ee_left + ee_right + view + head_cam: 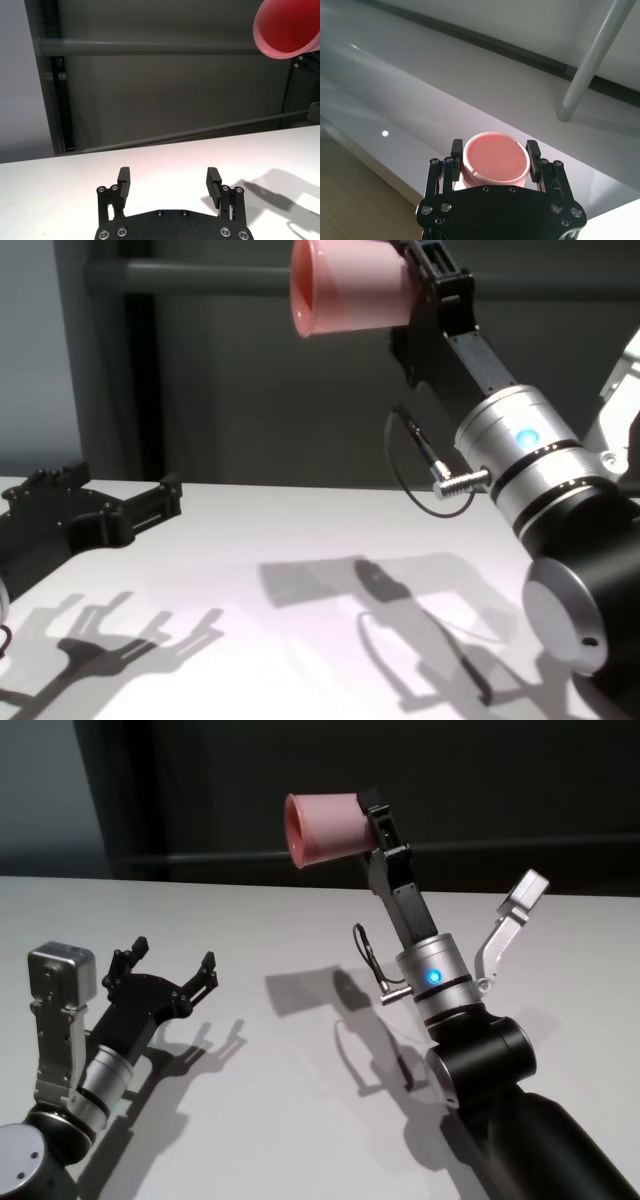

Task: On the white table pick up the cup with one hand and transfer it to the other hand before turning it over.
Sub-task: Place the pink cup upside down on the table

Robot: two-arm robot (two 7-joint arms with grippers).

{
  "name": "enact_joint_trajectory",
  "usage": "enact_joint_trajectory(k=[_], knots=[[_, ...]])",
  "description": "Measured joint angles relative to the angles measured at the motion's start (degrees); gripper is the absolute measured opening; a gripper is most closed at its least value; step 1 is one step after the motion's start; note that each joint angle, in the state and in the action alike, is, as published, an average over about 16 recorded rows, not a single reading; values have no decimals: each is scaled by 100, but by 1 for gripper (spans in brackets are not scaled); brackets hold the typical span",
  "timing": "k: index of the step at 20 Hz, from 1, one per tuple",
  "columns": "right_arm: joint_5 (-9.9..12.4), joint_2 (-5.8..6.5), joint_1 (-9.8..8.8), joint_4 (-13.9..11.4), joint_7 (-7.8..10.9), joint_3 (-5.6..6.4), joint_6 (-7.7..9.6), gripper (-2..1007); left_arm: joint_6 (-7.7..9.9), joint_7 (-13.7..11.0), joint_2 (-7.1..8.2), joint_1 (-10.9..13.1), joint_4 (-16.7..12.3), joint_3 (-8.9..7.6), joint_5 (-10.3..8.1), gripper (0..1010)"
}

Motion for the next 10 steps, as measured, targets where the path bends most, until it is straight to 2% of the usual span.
enact_joint_trajectory(k=[5, 10], knots=[[-324, 245, -36, -310, -207, -146, -200, 738, -1, 0, 2, -2, -1, 2, -4, 1001], [-782, 542, -55, -680, -501, -331, -449, 738, -2, 0, 4, -4, -2, 4, -6, 1001]])
